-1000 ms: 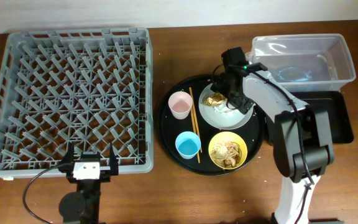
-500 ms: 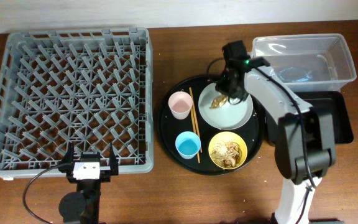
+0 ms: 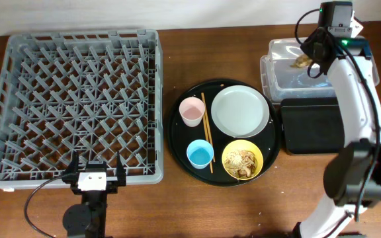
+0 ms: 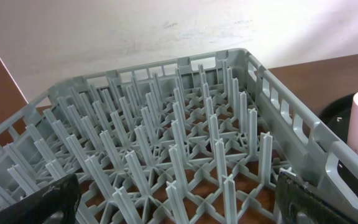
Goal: Sort waste into correct bins and load items into the dishwasher rack
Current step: 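Carry the wrapper to the clear bin and release it, then grasp the yellow bowl of food scraps with the right gripper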
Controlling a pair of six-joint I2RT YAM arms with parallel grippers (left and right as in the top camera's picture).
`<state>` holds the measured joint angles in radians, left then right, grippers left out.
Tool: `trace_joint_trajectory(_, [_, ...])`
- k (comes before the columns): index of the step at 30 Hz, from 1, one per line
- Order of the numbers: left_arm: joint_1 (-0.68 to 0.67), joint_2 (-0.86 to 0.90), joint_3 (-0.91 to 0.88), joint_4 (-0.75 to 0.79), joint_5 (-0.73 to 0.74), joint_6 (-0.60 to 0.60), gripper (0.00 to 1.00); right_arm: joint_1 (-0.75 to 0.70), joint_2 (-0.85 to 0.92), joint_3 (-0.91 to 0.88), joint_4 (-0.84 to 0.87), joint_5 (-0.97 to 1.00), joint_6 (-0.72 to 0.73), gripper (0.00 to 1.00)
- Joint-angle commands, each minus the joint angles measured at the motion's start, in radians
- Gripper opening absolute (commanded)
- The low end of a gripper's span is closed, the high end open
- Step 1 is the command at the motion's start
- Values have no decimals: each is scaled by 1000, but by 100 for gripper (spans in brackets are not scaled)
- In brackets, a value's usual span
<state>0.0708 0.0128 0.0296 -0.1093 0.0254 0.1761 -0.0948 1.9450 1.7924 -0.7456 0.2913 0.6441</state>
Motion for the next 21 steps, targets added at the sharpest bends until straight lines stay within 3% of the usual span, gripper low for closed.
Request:
trace_joint_trajectory(1, [4,-6,-8,3,-6,13,100,-4,48,-5,11,14,23,98])
trace_joint_trajectory(4, [4,-6,-8,3,-6,13,99,-3,-14,16,-13,-51,-62,99])
trace_joint_trajectory(6, [4,-6,-8,3,-6,13,99,-3,-108,32,-60,-310,-286,94])
trace_joint_trajectory(8, [4,-6,-8,3,-6,13,99,-3,-219,32,-188,-551,-409,91])
trace_joint_trajectory(12, [4,-6,-8,3,-6,13,99,-2,-339,31,-510,-576,-408,86])
trace_joint_trajectory(15, [4,-6,-8,3,-6,13,99,49,-344,14,-691,-564,-427,77])
trace_joint_trajectory(18, [4,-6,-8,3,-6,13,99,179,-344,-72,-718,-541,-431,73])
trace_joint_trajectory(21, [4,-6,-8,3,-6,13,99,315,-343,-217,-603,-491,-373,70])
